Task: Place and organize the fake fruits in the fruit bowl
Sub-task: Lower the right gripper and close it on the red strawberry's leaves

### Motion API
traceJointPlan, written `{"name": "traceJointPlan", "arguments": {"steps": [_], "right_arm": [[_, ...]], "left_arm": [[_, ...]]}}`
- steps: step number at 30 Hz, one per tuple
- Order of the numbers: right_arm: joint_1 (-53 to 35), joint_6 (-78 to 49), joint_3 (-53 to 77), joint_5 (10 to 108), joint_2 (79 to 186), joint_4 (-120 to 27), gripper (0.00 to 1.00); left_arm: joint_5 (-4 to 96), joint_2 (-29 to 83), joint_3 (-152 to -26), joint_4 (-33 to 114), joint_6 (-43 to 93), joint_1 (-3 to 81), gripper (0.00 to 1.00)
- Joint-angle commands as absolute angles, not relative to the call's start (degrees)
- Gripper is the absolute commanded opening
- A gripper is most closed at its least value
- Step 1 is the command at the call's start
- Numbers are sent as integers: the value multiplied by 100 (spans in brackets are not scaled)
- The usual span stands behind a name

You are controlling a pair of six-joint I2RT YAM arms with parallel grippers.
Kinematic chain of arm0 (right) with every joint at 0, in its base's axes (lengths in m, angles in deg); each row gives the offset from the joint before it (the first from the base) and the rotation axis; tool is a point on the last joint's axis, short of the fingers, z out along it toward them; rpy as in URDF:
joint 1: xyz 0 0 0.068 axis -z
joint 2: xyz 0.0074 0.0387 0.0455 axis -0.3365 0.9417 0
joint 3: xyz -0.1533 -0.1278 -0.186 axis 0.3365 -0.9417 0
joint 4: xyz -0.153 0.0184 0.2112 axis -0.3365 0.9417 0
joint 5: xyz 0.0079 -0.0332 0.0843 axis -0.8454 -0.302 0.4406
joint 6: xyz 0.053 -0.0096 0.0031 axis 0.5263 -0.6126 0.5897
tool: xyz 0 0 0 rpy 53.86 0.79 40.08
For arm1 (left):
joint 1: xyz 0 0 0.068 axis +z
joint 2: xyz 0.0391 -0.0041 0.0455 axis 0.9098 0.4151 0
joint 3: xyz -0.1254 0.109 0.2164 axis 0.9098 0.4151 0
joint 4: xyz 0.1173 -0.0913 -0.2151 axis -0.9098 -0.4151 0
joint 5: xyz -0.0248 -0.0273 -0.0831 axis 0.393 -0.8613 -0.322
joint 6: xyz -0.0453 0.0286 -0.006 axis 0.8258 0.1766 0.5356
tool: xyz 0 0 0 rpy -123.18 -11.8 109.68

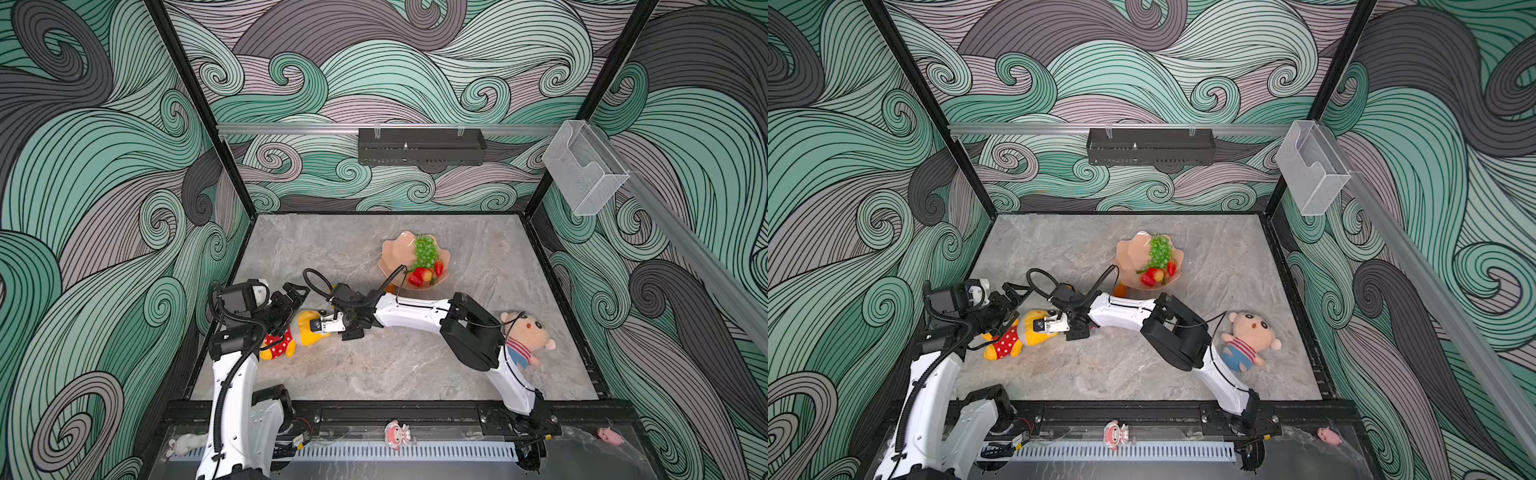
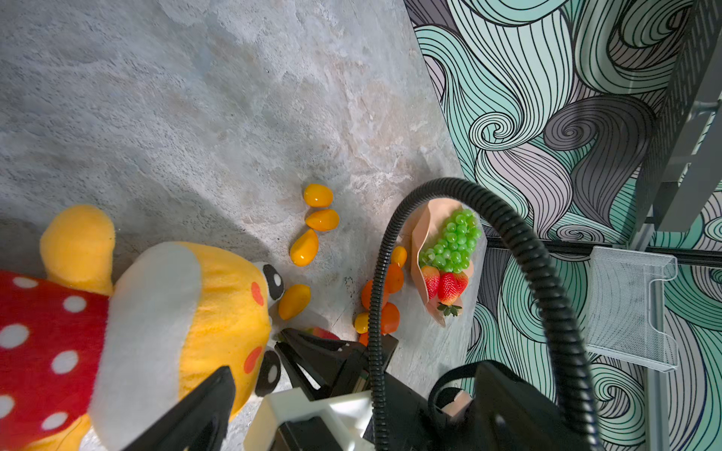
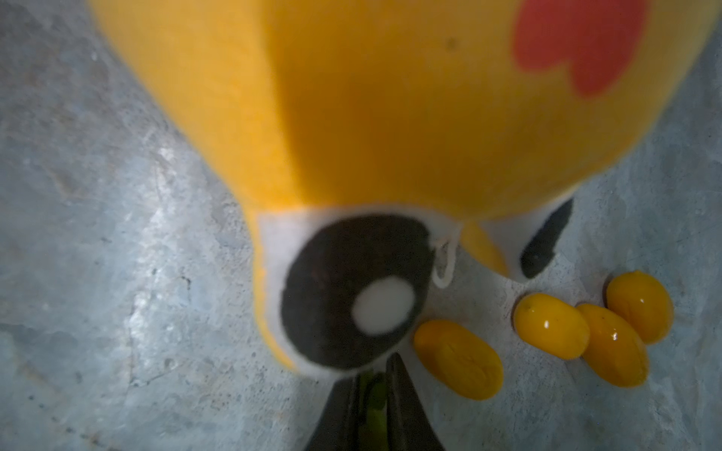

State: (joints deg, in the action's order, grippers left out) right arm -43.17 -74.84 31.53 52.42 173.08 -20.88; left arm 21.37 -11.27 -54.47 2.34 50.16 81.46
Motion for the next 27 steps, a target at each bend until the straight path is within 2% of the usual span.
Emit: {"name": "traceJointPlan", "arguments": {"steps": [1, 8, 27], "right_arm": [[-4314, -7364, 3130, 5351, 17131, -2000, 9], [-4239, -7106, 3027, 5582, 16839, -2034, 0], [-3790, -5538, 2805, 6036, 15983, -1753, 0]], "left_arm": [[2008, -1086, -5461, 353, 4932, 8169, 98], [1741, -1051, -5479, 503, 4789, 8166, 99], [1985, -1010, -5670, 347, 4256, 7689, 99]]}}
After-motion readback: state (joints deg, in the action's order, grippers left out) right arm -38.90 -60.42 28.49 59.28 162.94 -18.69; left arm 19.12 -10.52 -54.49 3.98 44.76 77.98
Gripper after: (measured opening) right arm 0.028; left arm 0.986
